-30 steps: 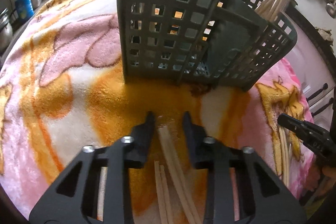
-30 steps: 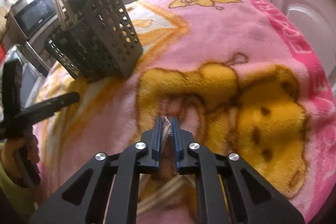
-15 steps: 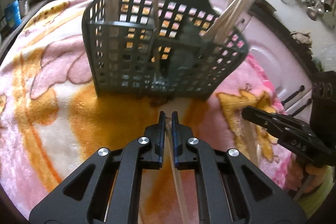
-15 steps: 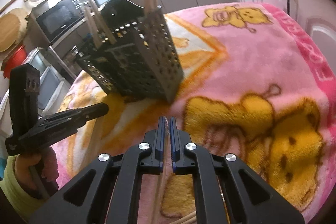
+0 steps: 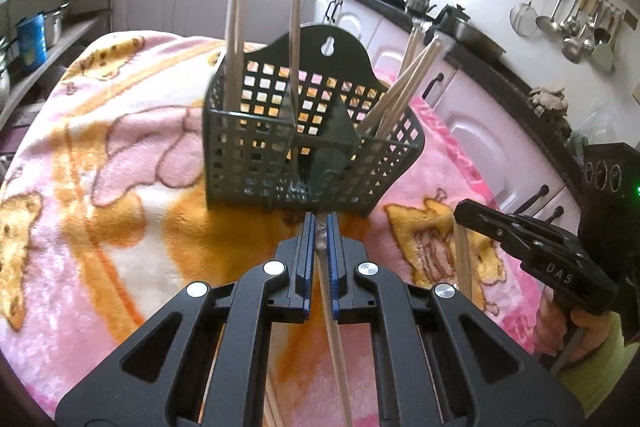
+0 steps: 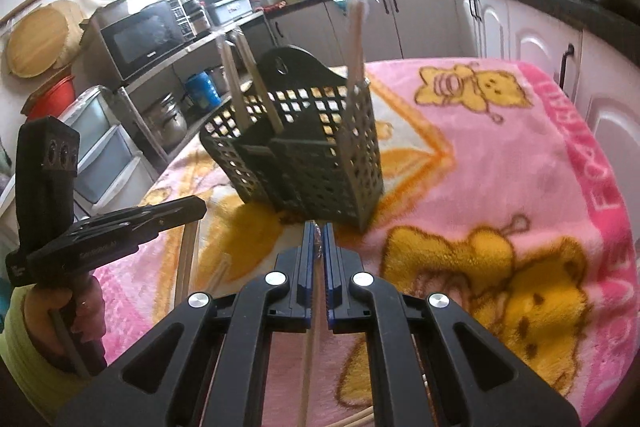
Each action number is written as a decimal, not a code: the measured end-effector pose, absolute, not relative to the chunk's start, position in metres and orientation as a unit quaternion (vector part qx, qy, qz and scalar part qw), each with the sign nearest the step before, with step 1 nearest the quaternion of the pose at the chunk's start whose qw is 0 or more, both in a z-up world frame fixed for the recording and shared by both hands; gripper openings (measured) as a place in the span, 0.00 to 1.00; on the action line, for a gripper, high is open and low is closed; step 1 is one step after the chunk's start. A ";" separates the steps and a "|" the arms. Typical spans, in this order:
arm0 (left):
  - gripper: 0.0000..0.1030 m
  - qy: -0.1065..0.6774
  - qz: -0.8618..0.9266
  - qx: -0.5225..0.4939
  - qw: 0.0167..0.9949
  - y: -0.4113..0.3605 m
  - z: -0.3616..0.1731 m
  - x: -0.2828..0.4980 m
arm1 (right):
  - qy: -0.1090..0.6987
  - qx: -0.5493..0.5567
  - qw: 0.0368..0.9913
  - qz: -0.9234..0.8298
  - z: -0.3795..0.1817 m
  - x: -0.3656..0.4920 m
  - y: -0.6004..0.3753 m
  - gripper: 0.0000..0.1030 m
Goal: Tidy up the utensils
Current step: 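Lift both held chopsticks and carry them over the grey basket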
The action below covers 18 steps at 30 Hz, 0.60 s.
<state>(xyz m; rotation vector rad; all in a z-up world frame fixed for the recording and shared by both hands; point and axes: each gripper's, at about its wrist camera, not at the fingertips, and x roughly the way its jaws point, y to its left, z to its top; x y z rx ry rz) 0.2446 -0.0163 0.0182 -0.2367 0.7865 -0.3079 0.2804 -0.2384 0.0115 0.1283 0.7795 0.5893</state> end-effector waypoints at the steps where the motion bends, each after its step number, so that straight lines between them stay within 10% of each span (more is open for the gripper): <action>1: 0.01 0.378 -0.148 -0.116 0.906 -0.015 0.020 0.243 | 0.371 0.060 0.882 0.284 0.015 0.279 -0.237 0.05; 18: 0.00 0.325 -0.146 -0.121 0.926 0.010 0.061 0.208 | 0.299 0.048 0.895 0.326 0.075 0.249 -0.213 0.04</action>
